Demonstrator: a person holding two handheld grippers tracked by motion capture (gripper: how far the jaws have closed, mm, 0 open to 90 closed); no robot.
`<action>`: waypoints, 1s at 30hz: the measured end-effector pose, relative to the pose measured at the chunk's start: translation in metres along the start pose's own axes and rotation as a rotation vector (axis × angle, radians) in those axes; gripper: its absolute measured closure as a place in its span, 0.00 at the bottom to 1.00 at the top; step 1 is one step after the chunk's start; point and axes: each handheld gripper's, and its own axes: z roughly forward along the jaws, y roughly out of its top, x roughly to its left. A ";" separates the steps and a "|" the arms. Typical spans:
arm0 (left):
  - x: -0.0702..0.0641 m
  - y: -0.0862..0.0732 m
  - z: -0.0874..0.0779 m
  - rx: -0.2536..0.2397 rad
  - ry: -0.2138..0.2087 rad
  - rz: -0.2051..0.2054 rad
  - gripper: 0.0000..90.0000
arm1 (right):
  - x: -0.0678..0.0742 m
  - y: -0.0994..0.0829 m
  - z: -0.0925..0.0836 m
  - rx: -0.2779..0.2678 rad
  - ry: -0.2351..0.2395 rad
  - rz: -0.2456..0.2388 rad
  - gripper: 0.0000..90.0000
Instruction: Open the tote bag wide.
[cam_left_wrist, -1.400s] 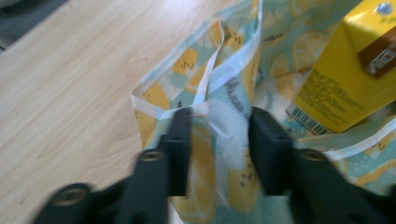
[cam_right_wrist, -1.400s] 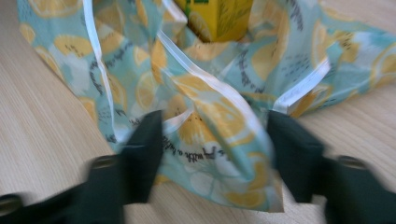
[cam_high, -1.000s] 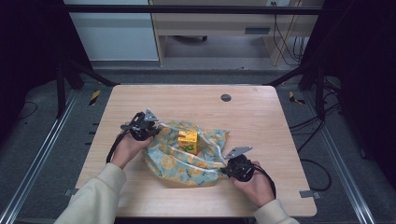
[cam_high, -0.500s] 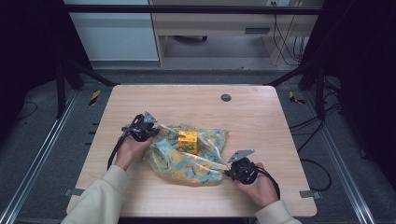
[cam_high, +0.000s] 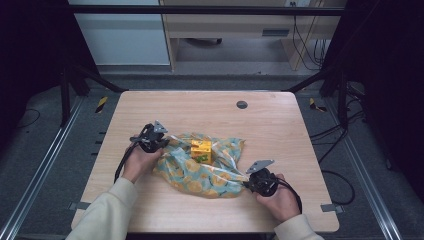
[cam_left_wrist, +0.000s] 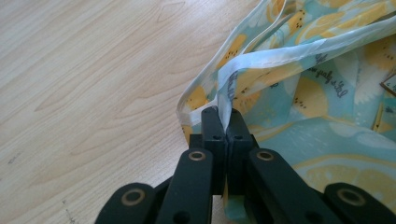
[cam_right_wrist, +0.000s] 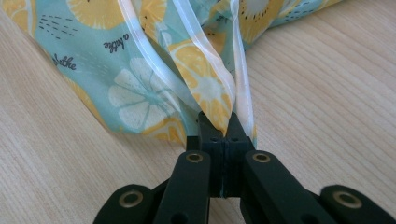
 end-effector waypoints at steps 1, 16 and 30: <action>0.000 -0.001 0.000 0.000 0.000 0.000 1.00 | 0.000 0.000 0.000 0.002 0.000 -0.003 1.00; 0.001 -0.005 0.004 0.023 -0.002 0.004 1.00 | 0.001 -0.001 0.001 0.006 0.002 0.005 1.00; -0.002 -0.007 0.002 0.022 -0.004 0.016 0.99 | 0.000 -0.001 -0.001 -0.016 -0.012 0.003 1.00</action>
